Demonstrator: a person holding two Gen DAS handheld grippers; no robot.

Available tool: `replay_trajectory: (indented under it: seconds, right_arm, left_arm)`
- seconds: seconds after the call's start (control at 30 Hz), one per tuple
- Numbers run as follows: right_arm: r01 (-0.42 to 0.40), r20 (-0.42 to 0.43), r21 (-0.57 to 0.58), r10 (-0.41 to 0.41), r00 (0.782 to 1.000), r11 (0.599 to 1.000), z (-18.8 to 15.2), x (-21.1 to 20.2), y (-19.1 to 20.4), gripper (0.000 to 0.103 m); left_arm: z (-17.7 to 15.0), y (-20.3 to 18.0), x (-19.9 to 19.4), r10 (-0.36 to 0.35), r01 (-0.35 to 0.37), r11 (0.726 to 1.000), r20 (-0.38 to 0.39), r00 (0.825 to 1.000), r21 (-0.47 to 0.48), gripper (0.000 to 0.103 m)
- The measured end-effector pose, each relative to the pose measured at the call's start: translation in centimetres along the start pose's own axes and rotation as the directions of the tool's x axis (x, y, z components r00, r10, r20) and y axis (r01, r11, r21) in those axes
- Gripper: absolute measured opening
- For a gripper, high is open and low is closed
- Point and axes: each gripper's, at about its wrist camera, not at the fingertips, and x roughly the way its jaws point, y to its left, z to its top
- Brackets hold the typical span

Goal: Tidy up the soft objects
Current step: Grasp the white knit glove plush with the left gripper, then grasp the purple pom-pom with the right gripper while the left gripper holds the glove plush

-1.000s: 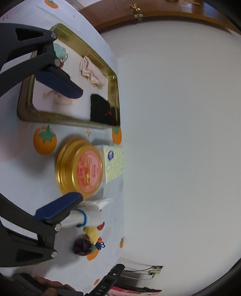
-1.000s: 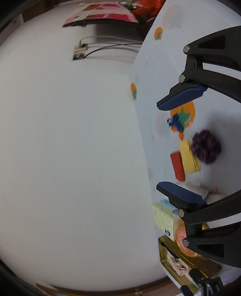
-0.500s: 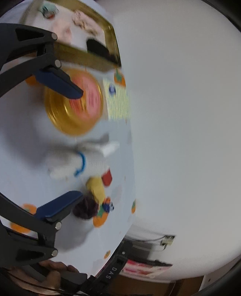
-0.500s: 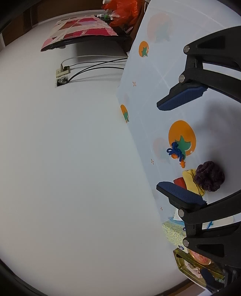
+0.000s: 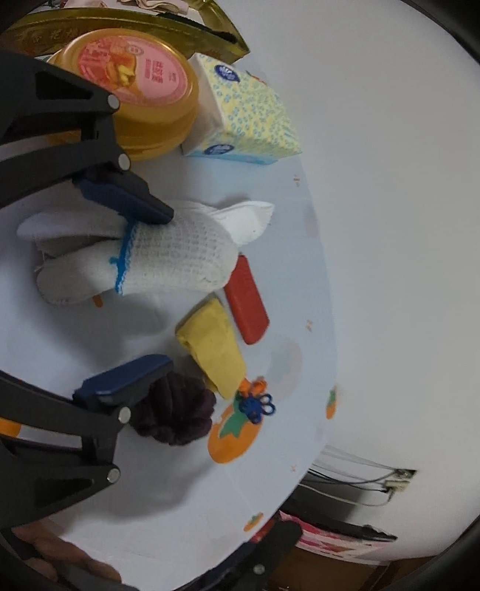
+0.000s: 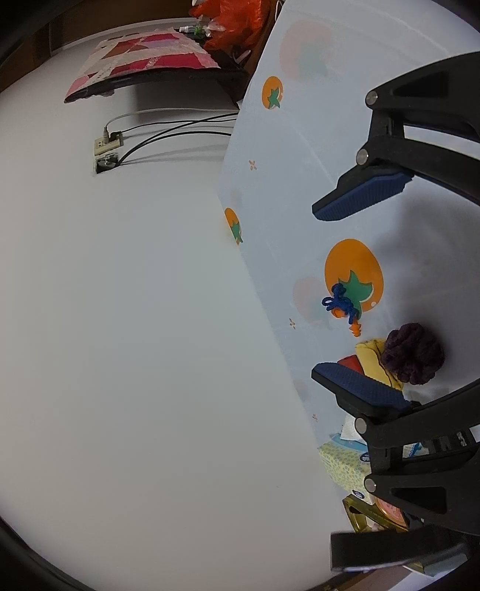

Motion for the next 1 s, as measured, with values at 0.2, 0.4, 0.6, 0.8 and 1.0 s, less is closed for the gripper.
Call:
replay_trajectory:
  seconds: [0.2,0.4,0.6,0.8,1.0]
  right_arm:
    - [-0.005,-0.018,0.022,0.006,1.000,1.000,0.0,0.3,-0.3,0.081]
    - [-0.003,-0.028,0.043,0.004,1.000,0.999,0.0,0.5,-0.7,0.081]
    - [-0.019,-0.064,0.062,0.023,0.998,0.998,0.0,1.2,-1.0,0.081]
    - [-0.098,-0.157,0.003,0.098,0.983,0.995,-0.4,2.6,0.6,0.081]
    - [-0.191,-0.283,-0.168,0.138,0.949,0.967,-1.4,4.2,4.5,0.081]
  left_arm:
    - [0.0,1.0,0.2,-0.015,0.015,0.998,-0.001,1.000,-0.053,0.054]
    - [-0.7,2.5,-1.7,-0.096,0.103,0.990,0.073,0.993,-0.098,0.023]
    - [-2.7,3.0,-6.9,-0.169,0.194,0.980,0.322,0.932,-0.047,0.023]
    - [-4.5,3.9,-10.5,-0.123,0.170,0.984,0.491,0.863,-0.052,0.023]
    - [-4.6,5.5,-10.7,-0.093,0.180,0.976,0.516,0.852,-0.121,0.023]
